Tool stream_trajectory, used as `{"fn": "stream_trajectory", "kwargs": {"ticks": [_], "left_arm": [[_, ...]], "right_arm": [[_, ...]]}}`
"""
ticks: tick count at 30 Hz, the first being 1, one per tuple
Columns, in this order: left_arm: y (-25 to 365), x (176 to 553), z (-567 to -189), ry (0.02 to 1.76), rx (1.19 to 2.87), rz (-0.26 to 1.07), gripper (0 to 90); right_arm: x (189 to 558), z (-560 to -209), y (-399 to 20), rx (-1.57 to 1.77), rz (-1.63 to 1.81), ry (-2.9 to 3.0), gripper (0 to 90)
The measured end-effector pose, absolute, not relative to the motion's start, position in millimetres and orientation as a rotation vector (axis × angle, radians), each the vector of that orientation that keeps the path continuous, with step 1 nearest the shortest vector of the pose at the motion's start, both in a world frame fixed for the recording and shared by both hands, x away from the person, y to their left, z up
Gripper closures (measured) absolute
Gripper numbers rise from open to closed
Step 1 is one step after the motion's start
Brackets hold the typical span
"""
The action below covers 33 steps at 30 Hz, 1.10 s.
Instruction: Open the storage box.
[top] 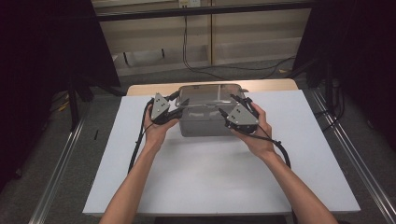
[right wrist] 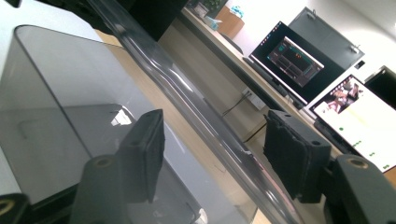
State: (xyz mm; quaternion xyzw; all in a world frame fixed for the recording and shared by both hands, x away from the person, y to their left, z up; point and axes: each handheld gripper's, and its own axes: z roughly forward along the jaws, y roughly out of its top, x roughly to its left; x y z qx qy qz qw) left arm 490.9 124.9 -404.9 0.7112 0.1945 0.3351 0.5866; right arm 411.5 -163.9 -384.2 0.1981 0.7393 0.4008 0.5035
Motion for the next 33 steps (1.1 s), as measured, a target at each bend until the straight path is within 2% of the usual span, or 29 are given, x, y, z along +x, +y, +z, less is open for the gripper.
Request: {"fn": "stream_trajectory", "kwargs": {"ticks": [2, 11, 33], "left_arm": [[125, 491, -404, 0.451, 1.659, 0.785, 51.5], [125, 492, -401, 0.446, 1.661, 0.783, 52.6], [125, 496, -394, 0.453, 1.650, 0.766, 54.8]], "right_arm": [[414, -384, -168, 0.507, 0.978, 1.772, 33.1], [420, -383, -186, 0.606, 1.076, 1.776, 29.6], [439, -387, -215, 0.753, 1.214, 1.721, 32.2]]}}
